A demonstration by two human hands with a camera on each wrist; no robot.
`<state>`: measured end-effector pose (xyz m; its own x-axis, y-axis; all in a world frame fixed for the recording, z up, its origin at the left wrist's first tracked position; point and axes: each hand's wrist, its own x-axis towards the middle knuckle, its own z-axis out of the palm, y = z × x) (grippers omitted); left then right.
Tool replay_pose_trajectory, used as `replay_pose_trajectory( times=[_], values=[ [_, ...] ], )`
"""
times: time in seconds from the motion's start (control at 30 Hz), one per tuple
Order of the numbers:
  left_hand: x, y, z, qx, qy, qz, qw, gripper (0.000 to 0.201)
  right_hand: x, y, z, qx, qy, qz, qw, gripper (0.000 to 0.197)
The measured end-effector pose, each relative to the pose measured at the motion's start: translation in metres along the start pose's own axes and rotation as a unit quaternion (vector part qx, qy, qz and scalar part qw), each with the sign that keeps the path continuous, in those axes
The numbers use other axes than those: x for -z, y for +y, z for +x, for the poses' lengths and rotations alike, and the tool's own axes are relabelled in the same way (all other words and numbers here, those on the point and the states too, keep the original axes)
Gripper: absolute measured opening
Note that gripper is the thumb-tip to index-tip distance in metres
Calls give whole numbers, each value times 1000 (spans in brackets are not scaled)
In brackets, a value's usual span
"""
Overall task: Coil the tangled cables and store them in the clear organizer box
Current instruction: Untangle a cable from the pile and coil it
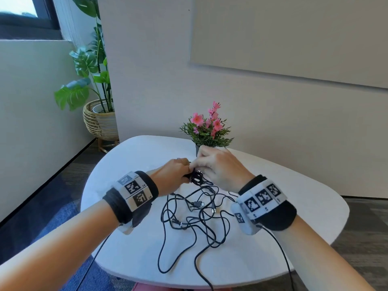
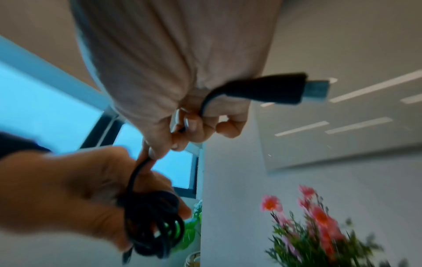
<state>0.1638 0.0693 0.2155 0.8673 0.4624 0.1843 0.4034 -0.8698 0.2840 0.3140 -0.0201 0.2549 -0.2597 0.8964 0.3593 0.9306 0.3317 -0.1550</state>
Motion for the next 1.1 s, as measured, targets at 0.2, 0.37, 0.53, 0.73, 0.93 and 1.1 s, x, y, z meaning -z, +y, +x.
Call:
replay_pose_trajectory(
  times=[0.2, 0.37, 0.53, 0.73, 0.93, 1.1],
  values=[
    [3, 20, -13, -48, -18, -50, 997, 15, 10, 18, -2, -71, 75, 206, 973, 10],
    [3, 19, -13, -33, -32, -78, 996, 15, 11, 15, -7, -66, 63, 234, 968, 11],
    [-2, 24, -11, -54, -27, -81, 995, 29, 10, 21, -1, -120, 40, 271, 954, 6],
    [17, 20, -6, 54, 157, -246, 955, 31, -25, 42, -15, -239, 67, 345, 905, 26],
    [13, 7, 11, 122, 249, -325, 904, 21, -52, 8, -18, -170, -22, 110, 979, 32],
    [9, 6, 9, 88, 215, -210, 950, 19, -35, -13, -13, -72, -94, -48, 992, 17]
  ],
)
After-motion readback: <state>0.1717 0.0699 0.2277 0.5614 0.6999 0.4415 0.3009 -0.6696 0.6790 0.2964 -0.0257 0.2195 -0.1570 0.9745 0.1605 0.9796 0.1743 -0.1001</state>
